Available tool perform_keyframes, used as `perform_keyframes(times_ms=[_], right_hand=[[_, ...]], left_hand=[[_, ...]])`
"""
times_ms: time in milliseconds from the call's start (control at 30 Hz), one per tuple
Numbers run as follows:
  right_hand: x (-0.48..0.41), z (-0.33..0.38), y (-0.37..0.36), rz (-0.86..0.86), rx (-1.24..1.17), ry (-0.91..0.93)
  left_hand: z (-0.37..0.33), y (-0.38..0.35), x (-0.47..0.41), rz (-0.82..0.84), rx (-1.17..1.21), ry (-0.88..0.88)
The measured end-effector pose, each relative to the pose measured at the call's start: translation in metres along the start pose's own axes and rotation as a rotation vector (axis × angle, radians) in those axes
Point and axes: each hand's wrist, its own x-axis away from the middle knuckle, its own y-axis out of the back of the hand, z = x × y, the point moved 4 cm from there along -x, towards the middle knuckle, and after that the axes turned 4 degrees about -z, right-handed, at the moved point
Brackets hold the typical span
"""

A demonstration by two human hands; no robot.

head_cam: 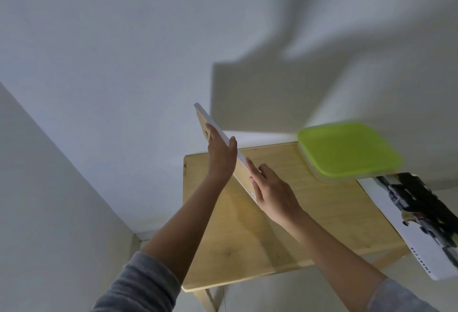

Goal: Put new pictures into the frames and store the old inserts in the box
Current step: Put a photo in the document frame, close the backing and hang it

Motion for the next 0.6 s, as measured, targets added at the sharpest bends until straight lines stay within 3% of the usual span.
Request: perform_keyframes(times_ms=[133, 300, 467, 600], right_hand=[[0.003, 0.022, -0.012, 0.038, -0.053, -0.028], [0.016, 0.060, -0.040, 0.084, -0.212, -0.040], [0.032, 0.082, -0.067, 0.291, -0.577, -0.063], [0.033, 0.071, -0.078, 0.382, -0.636, -0.116]], left_hand=[[0.015, 0.016, 0.006, -0.057, -0.018, -0.003], [0.046, 0.051, 0.008, -0.166, 0.006, 0.115], [0.079, 0.092, 0.022, -0.328, 0.109, 0.236], [0.108, 0.122, 0.033, -0.391, 0.247, 0.296]])
